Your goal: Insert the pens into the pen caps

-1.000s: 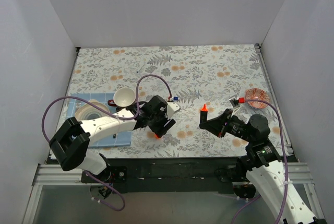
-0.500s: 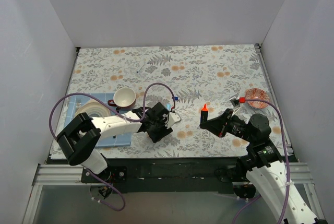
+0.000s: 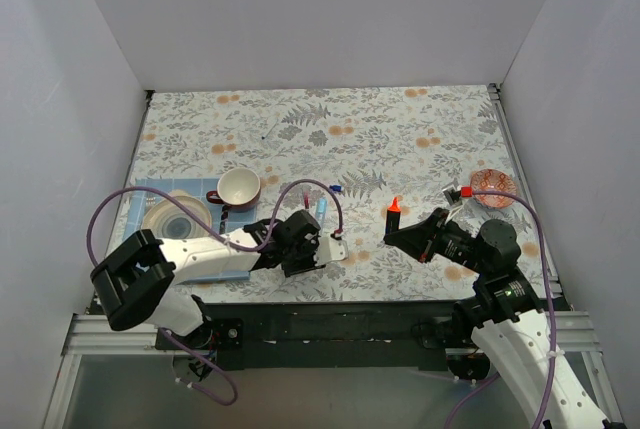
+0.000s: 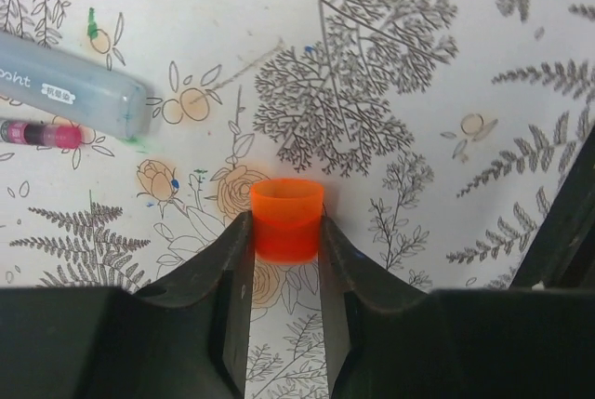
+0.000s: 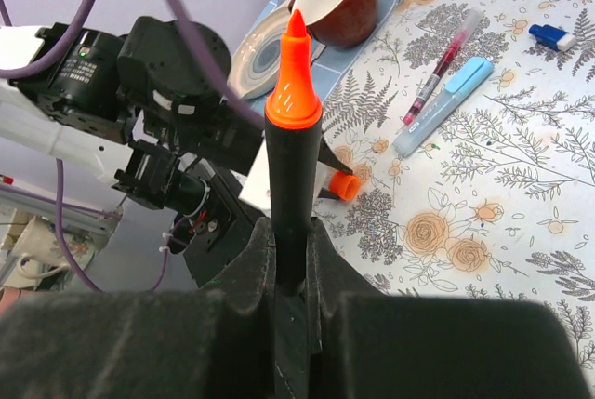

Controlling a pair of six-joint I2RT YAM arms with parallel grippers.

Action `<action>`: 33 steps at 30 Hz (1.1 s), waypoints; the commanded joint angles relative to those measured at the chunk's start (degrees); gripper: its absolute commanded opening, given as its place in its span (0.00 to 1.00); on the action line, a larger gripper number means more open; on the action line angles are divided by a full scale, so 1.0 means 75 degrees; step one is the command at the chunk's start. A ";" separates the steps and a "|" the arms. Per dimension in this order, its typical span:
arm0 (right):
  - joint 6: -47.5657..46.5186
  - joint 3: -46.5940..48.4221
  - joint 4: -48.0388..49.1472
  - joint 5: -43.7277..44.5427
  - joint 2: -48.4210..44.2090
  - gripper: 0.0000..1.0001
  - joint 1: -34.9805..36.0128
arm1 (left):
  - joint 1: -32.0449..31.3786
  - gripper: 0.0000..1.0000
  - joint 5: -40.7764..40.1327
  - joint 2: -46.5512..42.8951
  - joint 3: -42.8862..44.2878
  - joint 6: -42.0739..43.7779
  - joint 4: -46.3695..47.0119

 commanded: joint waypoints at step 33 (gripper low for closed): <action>-0.0215 0.0312 -0.0160 0.0504 -0.0053 0.01 0.0043 | 0.0161 0.91 0.0701 0.0431 0.1050 0.3722 -0.0943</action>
